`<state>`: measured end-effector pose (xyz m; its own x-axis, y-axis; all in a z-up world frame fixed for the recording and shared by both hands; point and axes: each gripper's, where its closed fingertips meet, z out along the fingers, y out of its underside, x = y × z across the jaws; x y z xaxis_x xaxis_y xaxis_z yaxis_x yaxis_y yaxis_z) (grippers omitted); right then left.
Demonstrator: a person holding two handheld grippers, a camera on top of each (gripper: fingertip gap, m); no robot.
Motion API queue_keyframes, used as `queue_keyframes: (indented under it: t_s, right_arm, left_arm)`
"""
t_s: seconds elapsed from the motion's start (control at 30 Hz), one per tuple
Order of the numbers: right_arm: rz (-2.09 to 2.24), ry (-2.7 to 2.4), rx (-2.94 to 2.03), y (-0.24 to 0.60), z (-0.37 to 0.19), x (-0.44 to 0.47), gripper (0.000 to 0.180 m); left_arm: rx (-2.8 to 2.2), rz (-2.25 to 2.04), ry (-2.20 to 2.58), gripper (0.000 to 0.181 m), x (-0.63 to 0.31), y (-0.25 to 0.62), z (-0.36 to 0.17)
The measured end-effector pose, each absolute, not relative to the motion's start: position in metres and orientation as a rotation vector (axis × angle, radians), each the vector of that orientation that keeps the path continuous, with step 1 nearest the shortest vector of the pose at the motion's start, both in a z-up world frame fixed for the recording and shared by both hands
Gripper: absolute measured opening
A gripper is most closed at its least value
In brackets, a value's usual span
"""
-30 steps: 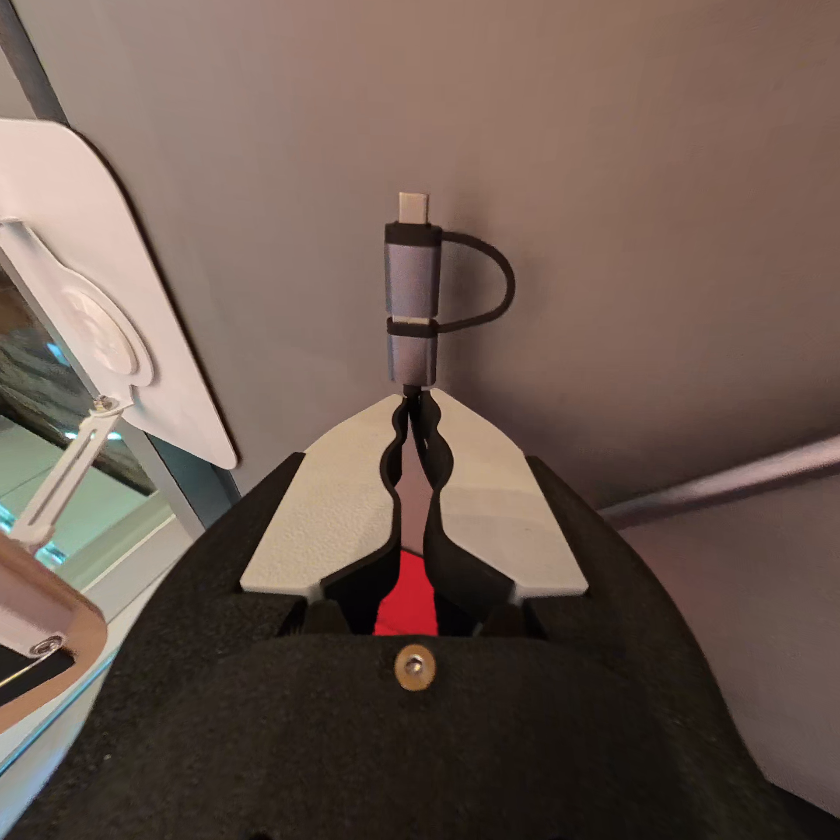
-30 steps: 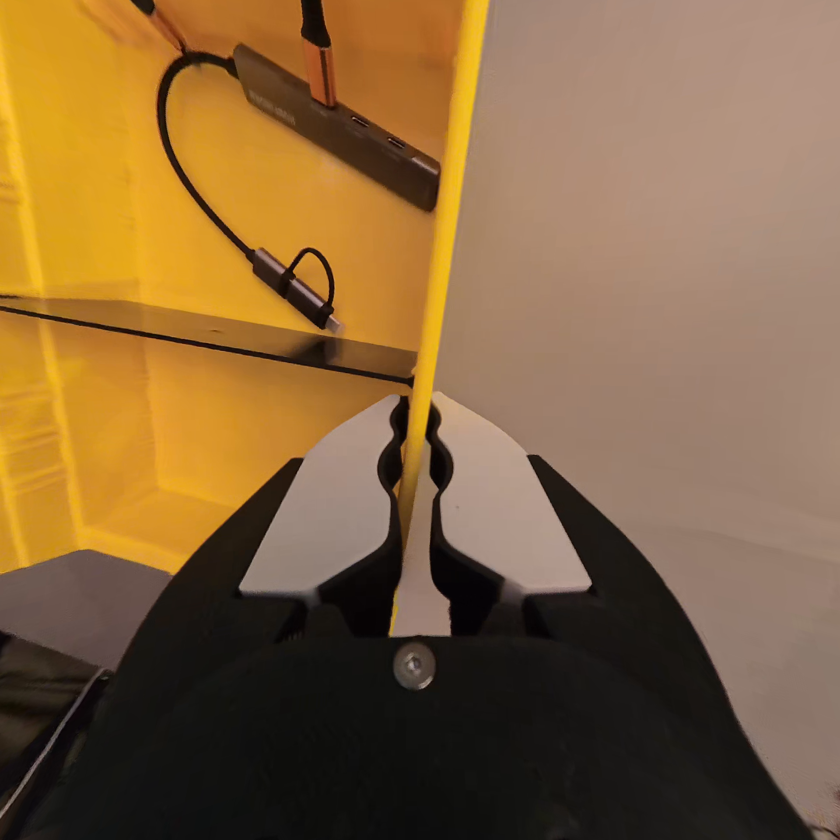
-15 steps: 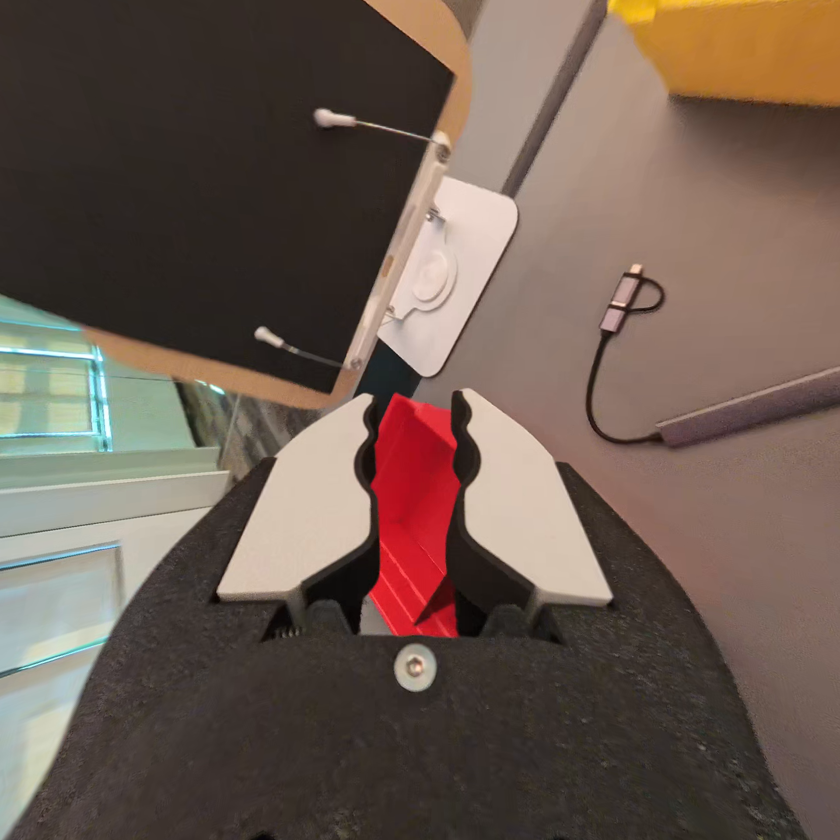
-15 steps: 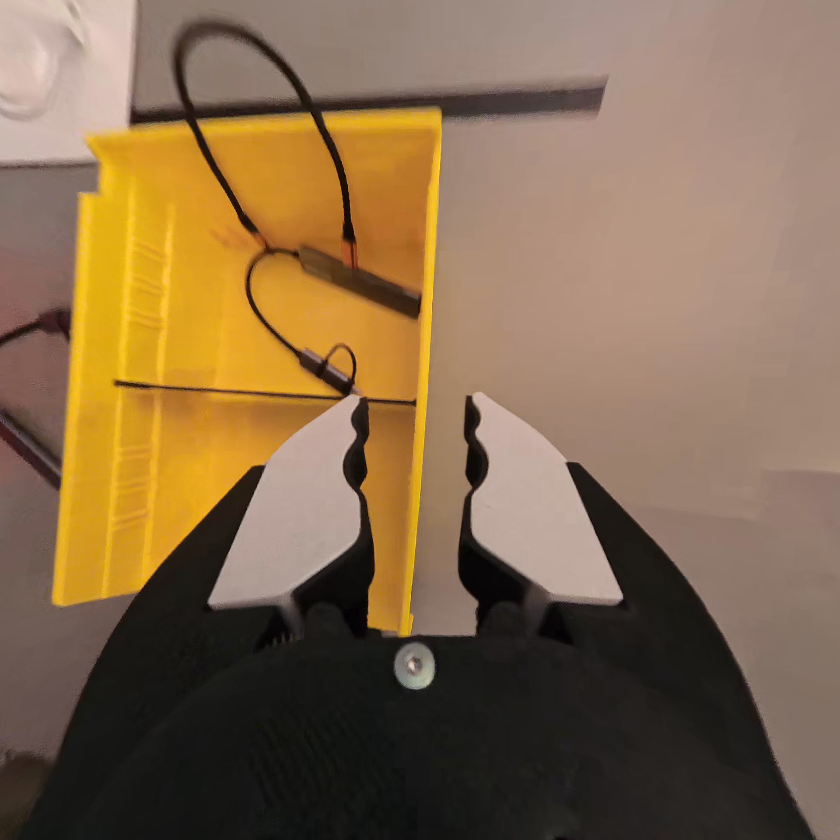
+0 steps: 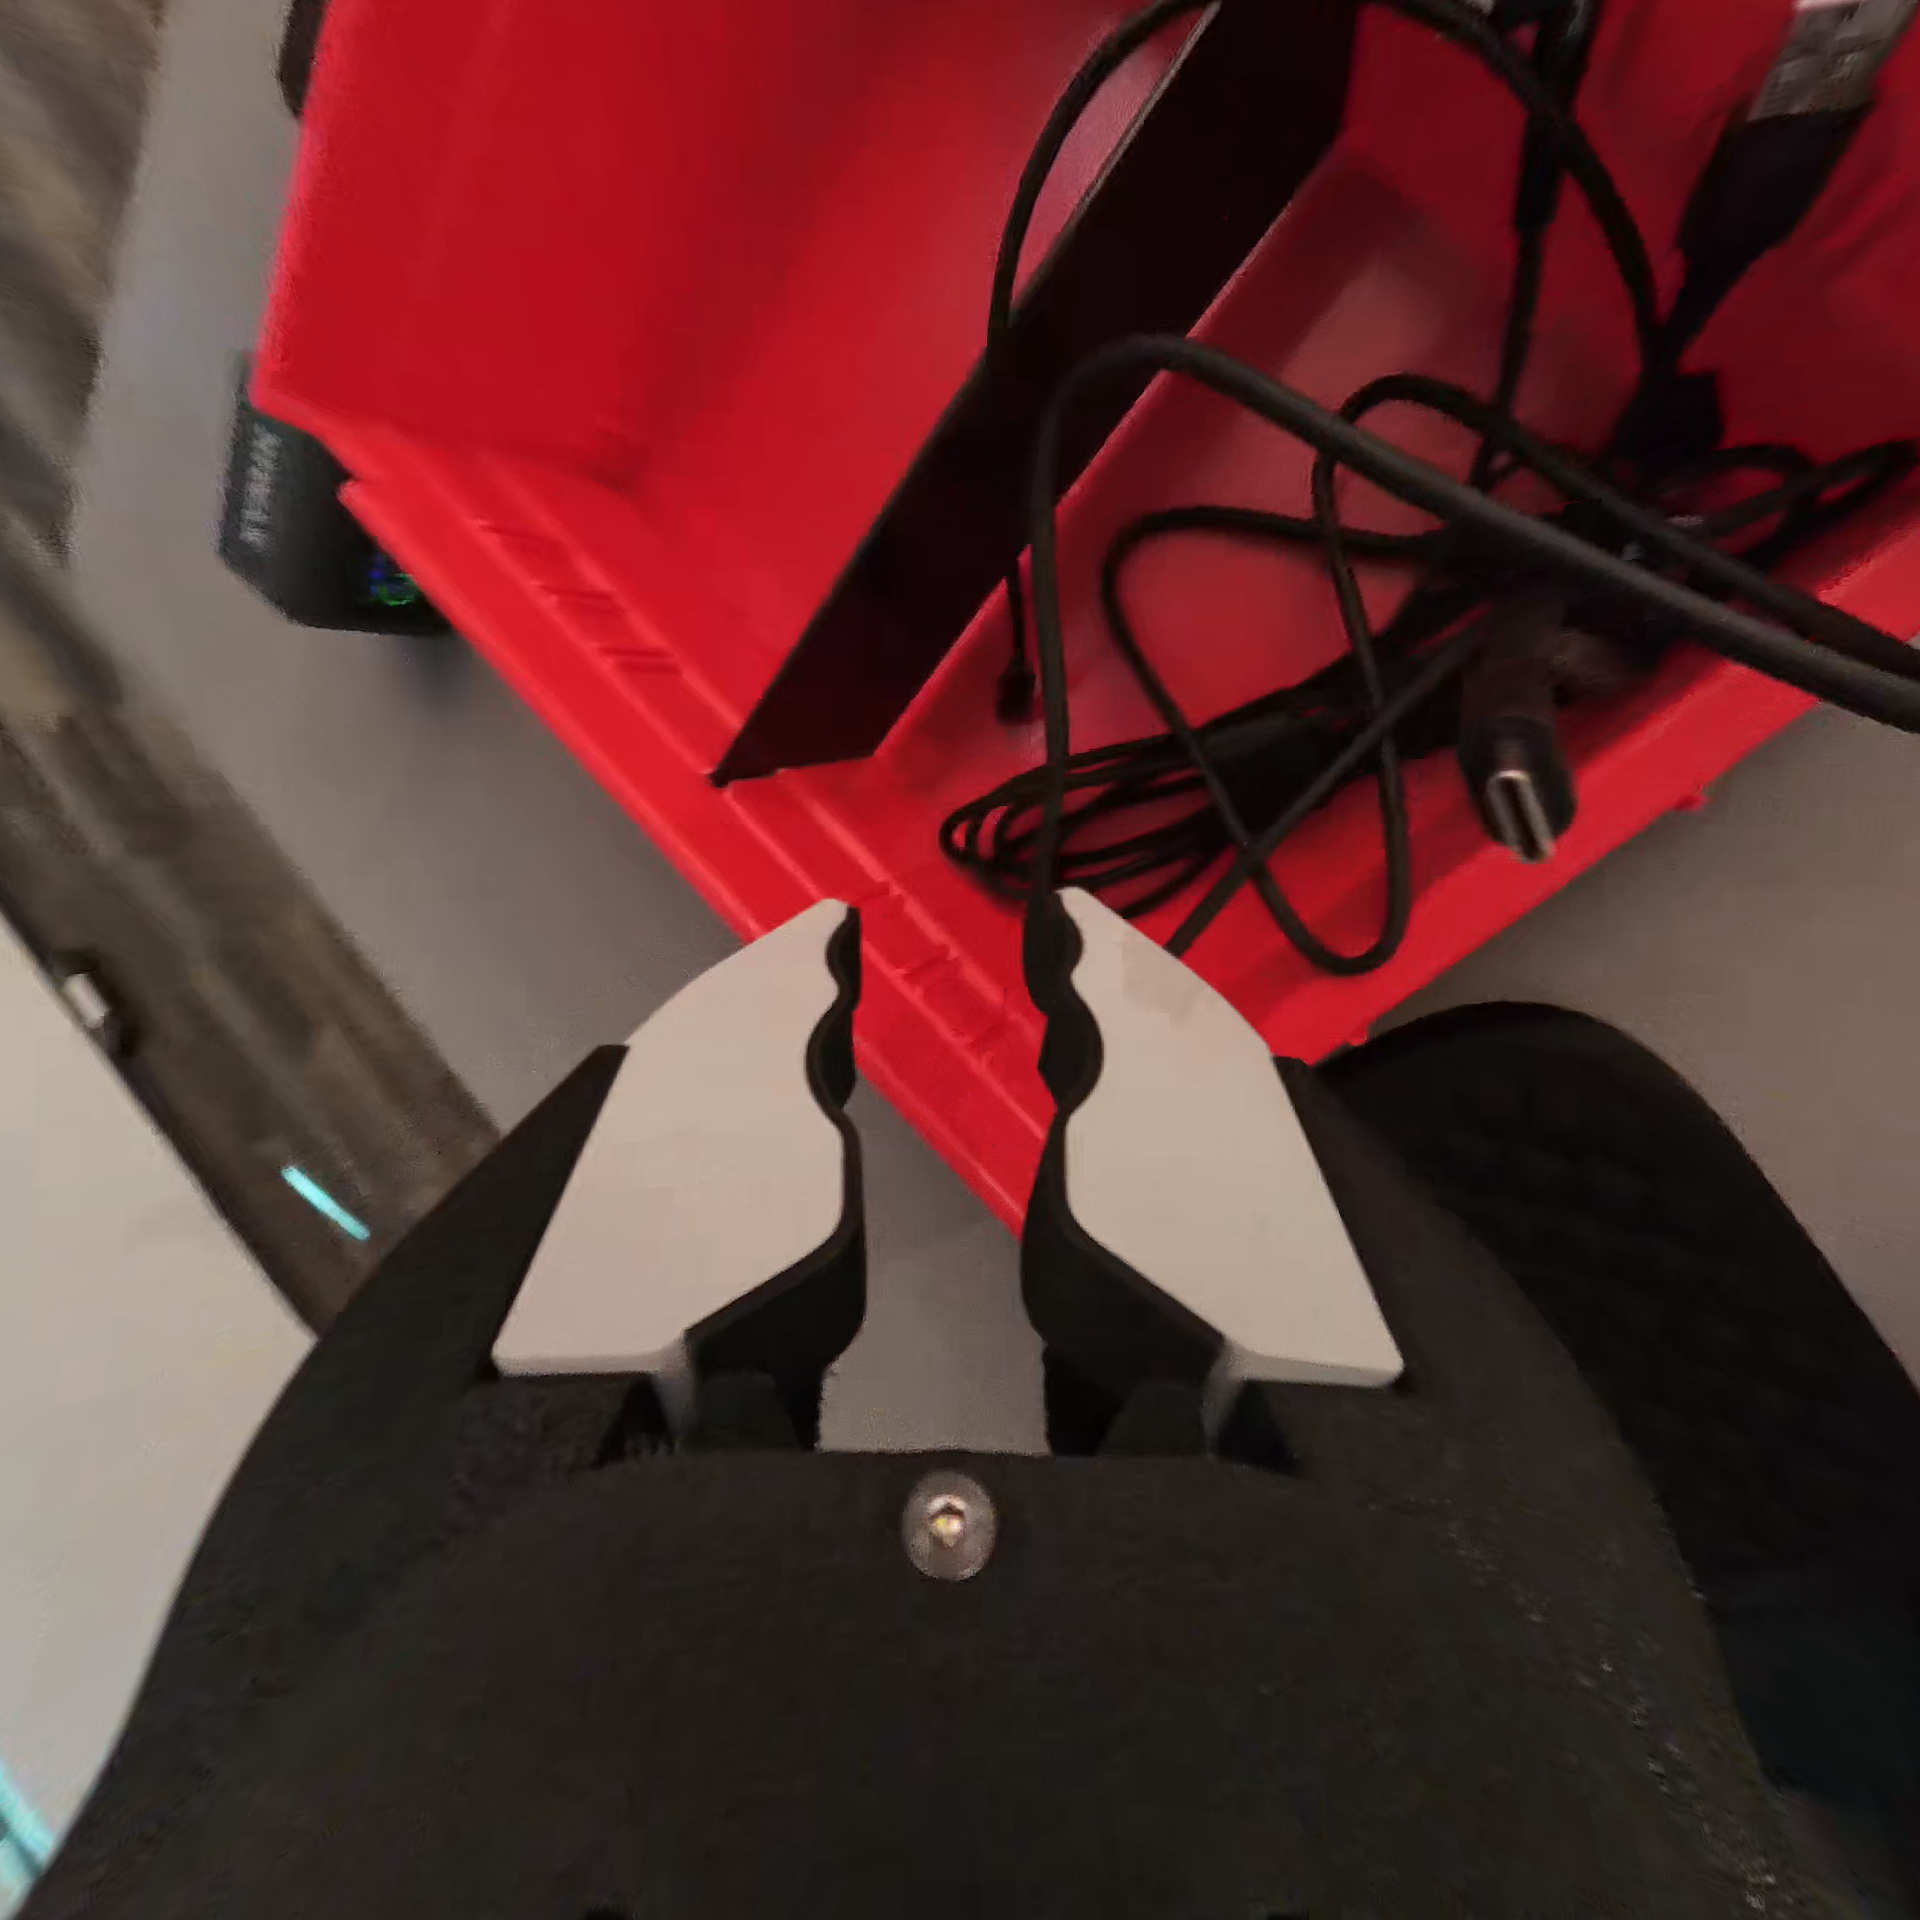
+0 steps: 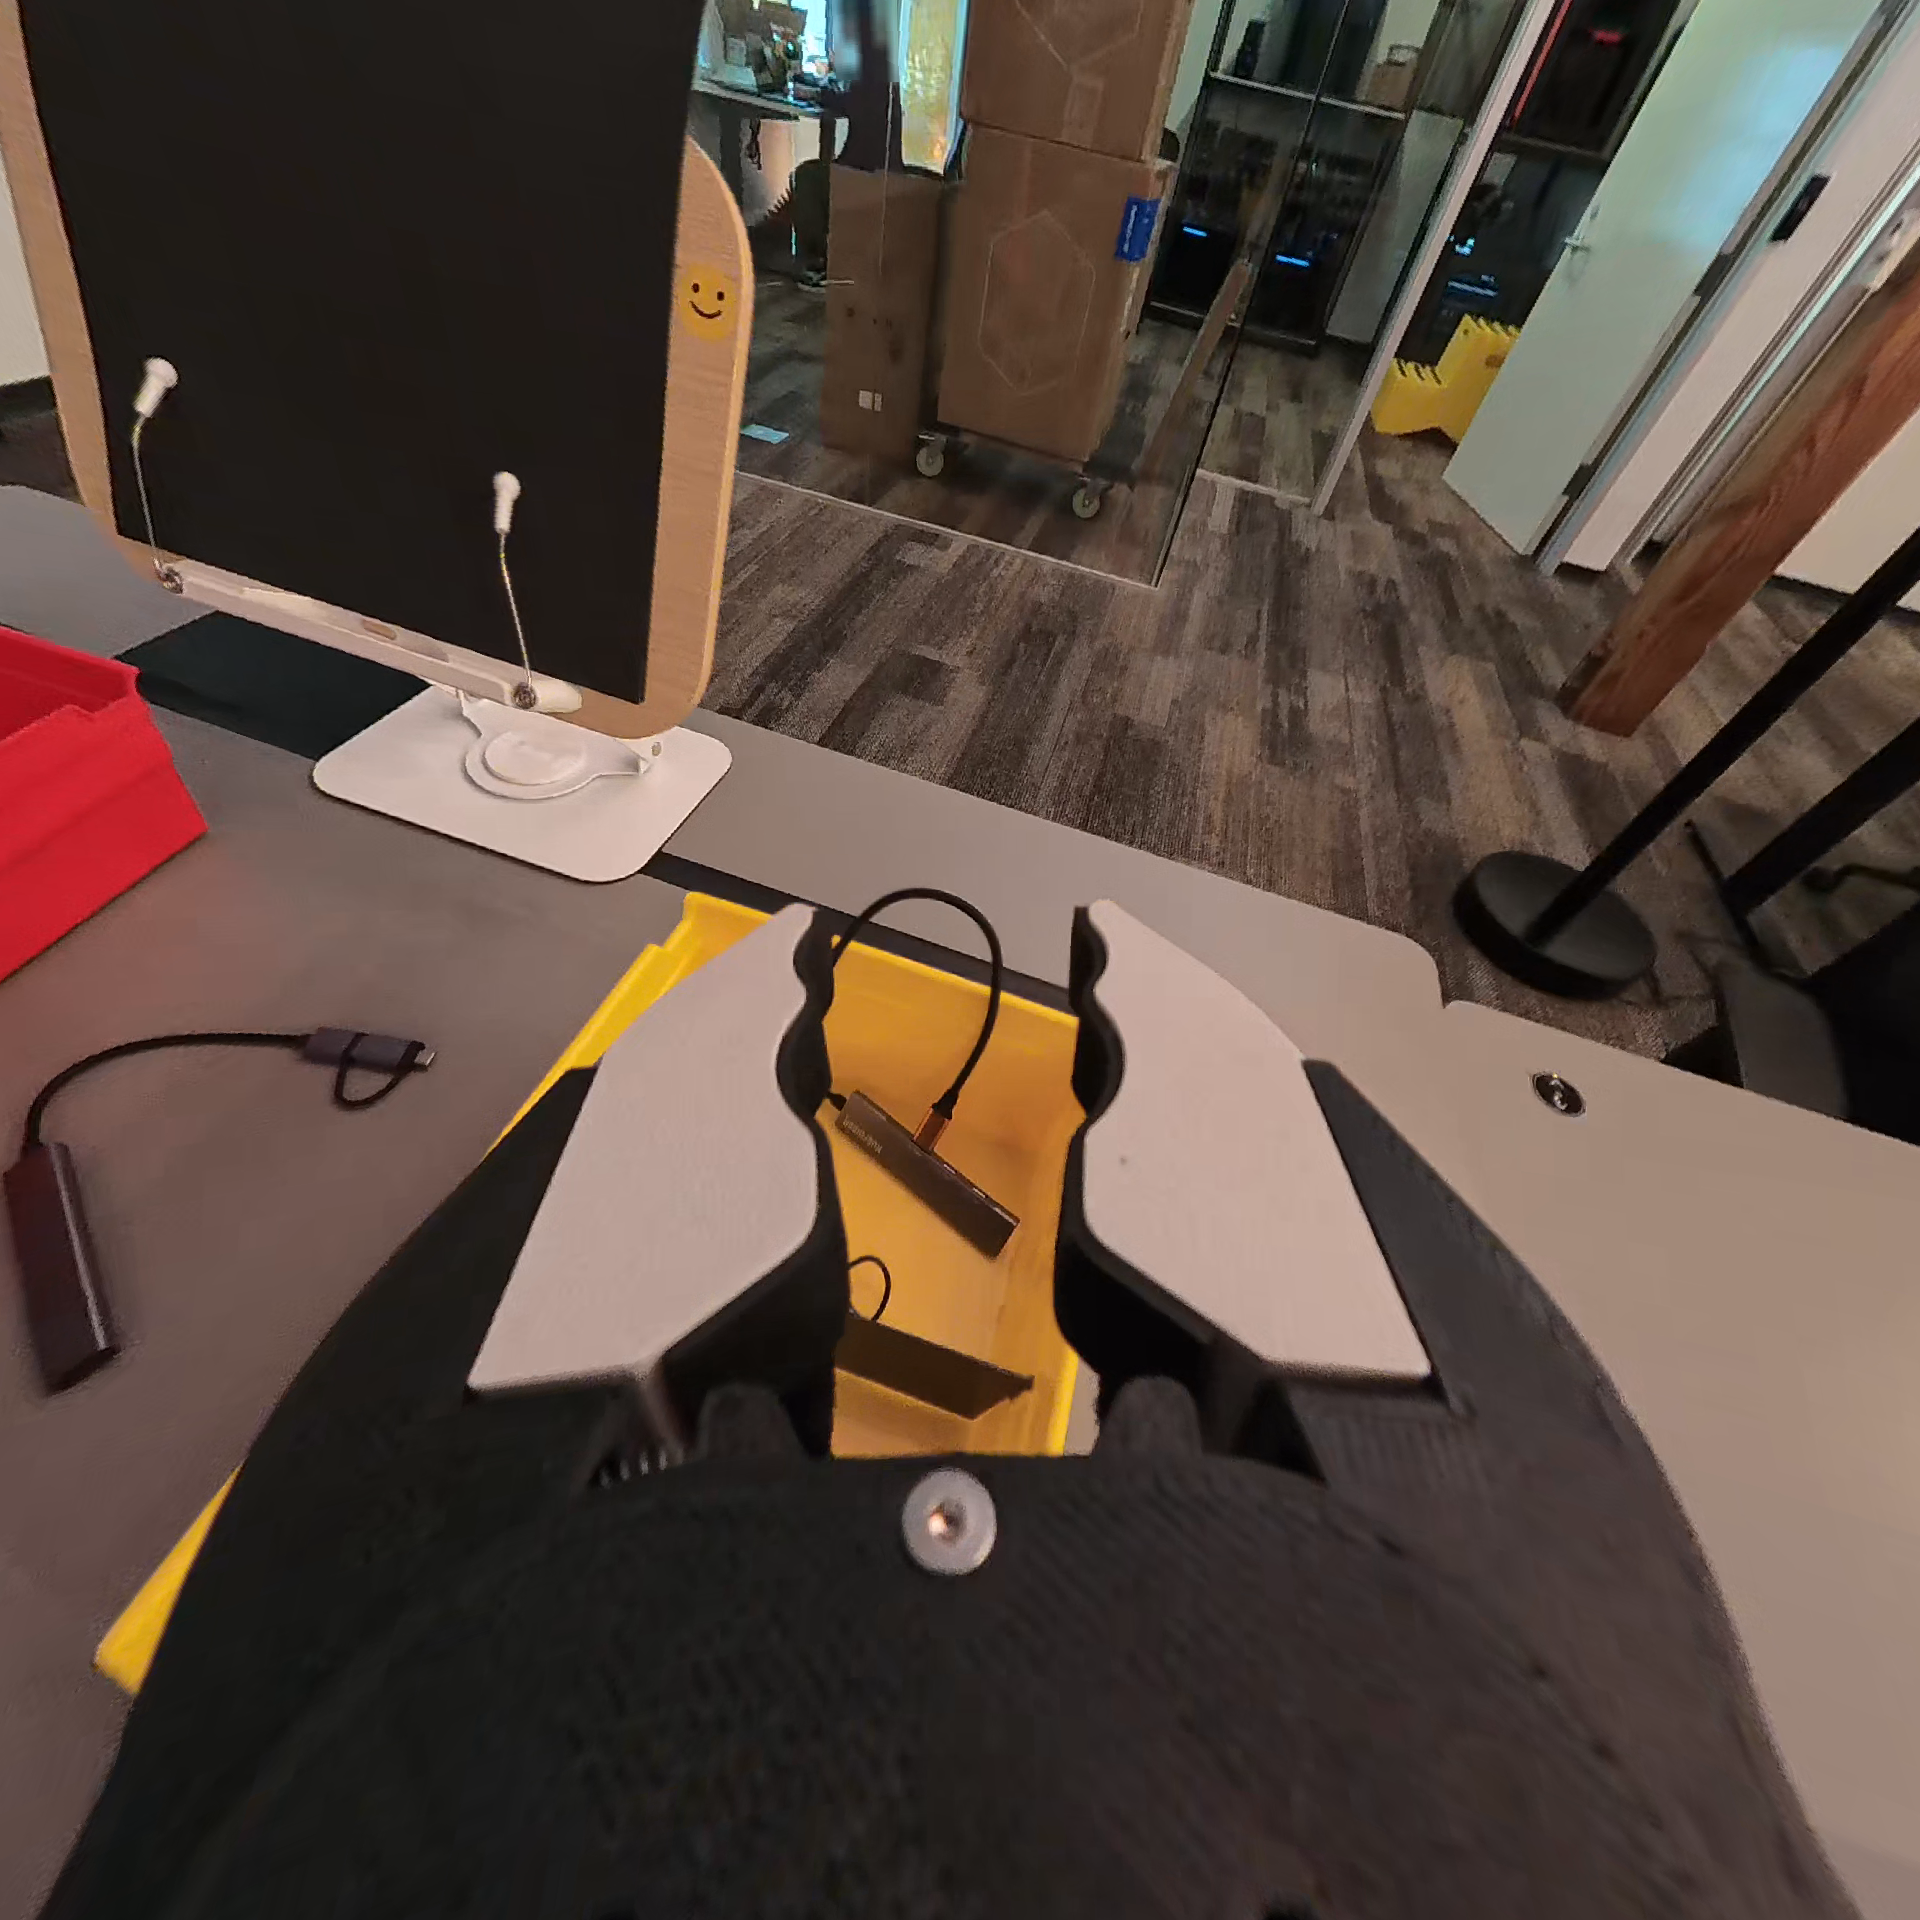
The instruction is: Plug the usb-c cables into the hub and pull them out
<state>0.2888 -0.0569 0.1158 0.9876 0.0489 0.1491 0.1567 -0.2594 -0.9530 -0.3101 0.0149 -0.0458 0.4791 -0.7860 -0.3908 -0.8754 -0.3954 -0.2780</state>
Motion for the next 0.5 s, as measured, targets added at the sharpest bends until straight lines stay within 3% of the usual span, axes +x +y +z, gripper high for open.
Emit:
queue_keyframes:
  t_s: [0.4,0.43,0.5]
  right_arm:
    - [-0.184,-0.172,-1.886,-0.046,0.102,0.291,0.045]
    - [-0.183,-0.172,-1.89,-0.046,0.102,0.292,0.045]
    - [-0.179,-0.176,-1.893,-0.046,0.101,0.292,0.045]
  left_arm:
    - [-2.333,0.33,1.502,0.034,-0.311,0.027,-0.088]
    - [-2.337,0.352,1.512,0.032,-0.312,0.028,-0.091]
    - [-2.34,0.392,1.515,0.004,-0.313,0.031,-0.092]
